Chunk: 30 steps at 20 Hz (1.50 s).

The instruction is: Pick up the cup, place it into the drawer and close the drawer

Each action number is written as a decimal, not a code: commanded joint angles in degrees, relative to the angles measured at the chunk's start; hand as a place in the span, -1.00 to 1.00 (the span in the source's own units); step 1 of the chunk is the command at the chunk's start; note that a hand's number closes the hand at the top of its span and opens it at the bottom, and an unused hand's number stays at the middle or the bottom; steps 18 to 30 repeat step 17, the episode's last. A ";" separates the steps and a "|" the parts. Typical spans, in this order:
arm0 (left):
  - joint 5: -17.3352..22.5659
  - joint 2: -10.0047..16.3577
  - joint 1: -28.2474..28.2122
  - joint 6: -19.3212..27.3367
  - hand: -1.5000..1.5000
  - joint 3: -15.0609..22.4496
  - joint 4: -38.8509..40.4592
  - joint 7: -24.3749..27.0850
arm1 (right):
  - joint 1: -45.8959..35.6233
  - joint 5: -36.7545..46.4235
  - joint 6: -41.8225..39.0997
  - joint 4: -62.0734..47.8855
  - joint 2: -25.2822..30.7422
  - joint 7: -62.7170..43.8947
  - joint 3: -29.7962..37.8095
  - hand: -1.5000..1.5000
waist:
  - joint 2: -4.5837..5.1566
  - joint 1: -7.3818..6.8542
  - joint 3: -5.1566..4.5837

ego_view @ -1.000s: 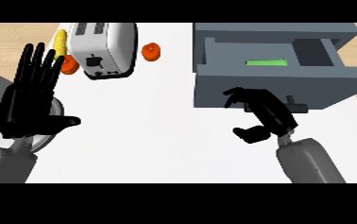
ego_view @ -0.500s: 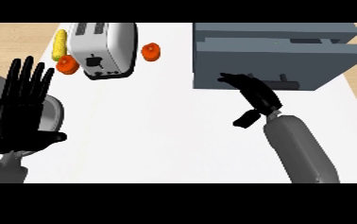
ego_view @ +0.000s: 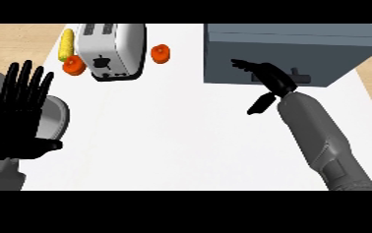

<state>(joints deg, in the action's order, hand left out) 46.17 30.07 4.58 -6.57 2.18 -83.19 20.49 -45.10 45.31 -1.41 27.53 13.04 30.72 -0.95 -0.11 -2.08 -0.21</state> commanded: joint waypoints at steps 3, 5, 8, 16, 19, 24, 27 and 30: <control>-0.33 -0.70 4.11 0.46 -1.00 0.42 0.97 -2.91 | -7.10 0.43 0.87 -11.89 2.64 1.30 2.99 -1.00 | 1.53 -0.96 0.36; 1.63 1.21 -0.50 -4.27 -1.00 -1.82 0.88 -1.40 | -8.44 0.67 -0.92 -13.28 5.43 2.23 3.21 -1.00 | 1.63 -2.13 0.34; -0.52 0.96 1.53 -2.46 -1.00 -0.67 -0.12 -1.79 | -11.33 -0.41 -2.46 -14.56 7.69 2.36 4.76 -1.00 | 1.91 -2.60 0.40; -3.36 -2.14 3.67 0.03 -1.00 0.58 1.88 -0.02 | -12.66 -0.58 -3.33 -16.90 8.99 3.84 5.37 -1.00 | 2.51 -3.13 0.44; -3.22 -1.04 3.04 -0.71 -1.00 0.23 1.91 -0.75 | -11.94 -0.35 -1.78 -17.16 7.84 3.70 5.23 -1.00 | 2.22 -2.95 0.42; -3.22 -1.04 3.04 -0.71 -1.00 0.23 1.91 -0.75 | -11.94 -0.35 -1.78 -17.16 7.84 3.70 5.23 -1.00 | 2.22 -2.95 0.42; -3.22 -1.04 3.04 -0.71 -1.00 0.23 1.91 -0.75 | -11.94 -0.35 -1.78 -17.16 7.84 3.70 5.23 -1.00 | 2.22 -2.95 0.42; -3.22 -1.04 3.04 -0.71 -1.00 0.23 1.91 -0.75 | -11.94 -0.35 -1.78 -17.16 7.84 3.70 5.23 -1.00 | 2.22 -2.95 0.42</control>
